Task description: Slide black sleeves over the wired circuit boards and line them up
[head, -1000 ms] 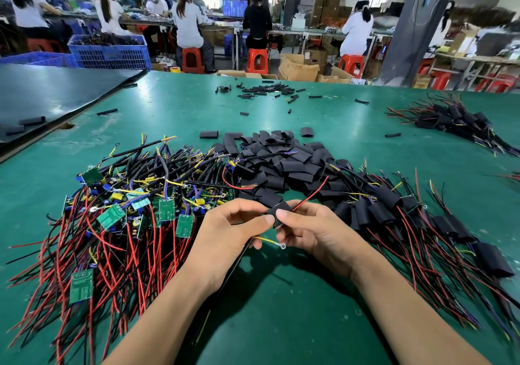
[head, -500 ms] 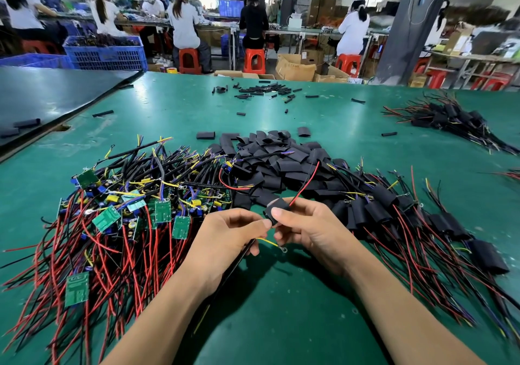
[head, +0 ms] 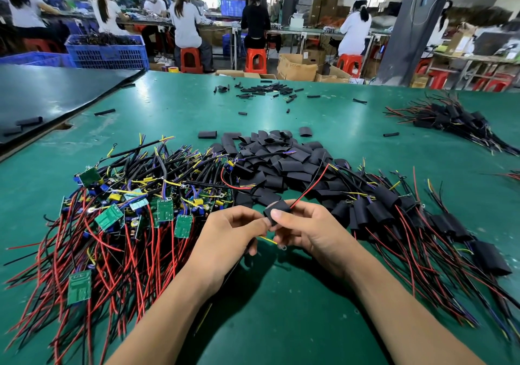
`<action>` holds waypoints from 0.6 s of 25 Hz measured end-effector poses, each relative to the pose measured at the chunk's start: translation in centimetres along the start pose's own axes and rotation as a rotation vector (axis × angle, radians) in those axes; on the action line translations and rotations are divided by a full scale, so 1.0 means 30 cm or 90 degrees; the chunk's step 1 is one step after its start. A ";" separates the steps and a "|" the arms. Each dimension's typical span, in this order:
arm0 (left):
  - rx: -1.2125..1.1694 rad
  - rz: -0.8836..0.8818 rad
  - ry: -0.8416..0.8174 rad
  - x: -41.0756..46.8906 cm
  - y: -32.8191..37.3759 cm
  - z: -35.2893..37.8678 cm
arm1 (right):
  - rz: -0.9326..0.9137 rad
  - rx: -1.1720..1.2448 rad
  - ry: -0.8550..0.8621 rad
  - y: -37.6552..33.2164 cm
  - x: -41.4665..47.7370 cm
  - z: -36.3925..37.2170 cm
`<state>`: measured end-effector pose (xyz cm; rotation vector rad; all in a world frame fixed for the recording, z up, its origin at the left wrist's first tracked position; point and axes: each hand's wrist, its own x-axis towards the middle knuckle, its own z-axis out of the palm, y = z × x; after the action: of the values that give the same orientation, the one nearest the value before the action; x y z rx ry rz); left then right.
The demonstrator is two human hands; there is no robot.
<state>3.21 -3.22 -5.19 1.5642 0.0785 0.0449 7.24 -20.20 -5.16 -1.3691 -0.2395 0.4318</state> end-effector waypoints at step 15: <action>-0.231 -0.094 0.125 0.016 0.015 0.018 | -0.129 0.432 0.235 -0.130 -0.015 -0.046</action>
<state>3.75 -3.71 -4.76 1.1855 0.3221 0.0913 8.02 -22.15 -1.59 -0.7247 0.0752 0.0657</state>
